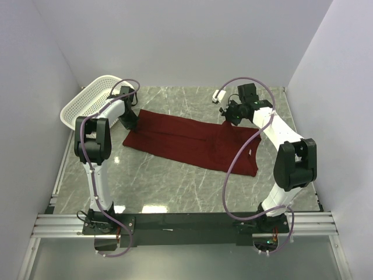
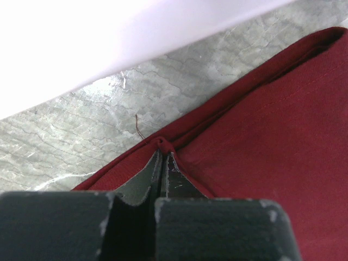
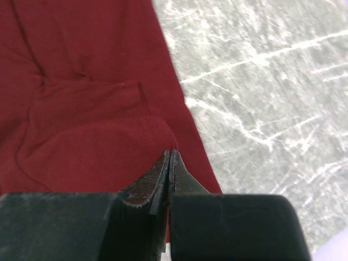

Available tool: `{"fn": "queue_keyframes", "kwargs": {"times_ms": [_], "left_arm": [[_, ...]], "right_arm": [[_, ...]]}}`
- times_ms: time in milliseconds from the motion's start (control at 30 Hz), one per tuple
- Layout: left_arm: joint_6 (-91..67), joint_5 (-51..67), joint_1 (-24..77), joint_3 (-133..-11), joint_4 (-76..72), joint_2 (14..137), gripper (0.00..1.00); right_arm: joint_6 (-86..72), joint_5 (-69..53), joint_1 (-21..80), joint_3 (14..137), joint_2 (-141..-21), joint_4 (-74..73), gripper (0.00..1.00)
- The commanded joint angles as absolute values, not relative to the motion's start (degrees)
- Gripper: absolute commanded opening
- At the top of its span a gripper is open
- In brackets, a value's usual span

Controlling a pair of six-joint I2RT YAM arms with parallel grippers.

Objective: Fold and stack the t-shirts
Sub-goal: Fold the tshirt

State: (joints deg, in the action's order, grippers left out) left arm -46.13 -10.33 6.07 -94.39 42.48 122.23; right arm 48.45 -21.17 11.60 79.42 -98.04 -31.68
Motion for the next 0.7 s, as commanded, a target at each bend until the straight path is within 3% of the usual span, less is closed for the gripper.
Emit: {"fn": "queue_keyframes", "kwargs": {"times_ms": [0,200,667], "left_arm": [[-44.74,-10.28,5.8,-94.4,42.01,122.52,0.01],[-44.65,-10.28,5.89,-94.13,41.84,122.52,0.01],[-44.56,-10.2,5.8,-94.13,41.75,122.43,0.01]], "right_arm": [[47.72,-18.02,11.25,81.74,-98.44,-28.92,0.0],[47.37,-15.12,11.16,80.42,-99.31,-27.86,0.06],[45.79,-11.08,10.46,81.3,-102.39,-28.83,0.05]]}}
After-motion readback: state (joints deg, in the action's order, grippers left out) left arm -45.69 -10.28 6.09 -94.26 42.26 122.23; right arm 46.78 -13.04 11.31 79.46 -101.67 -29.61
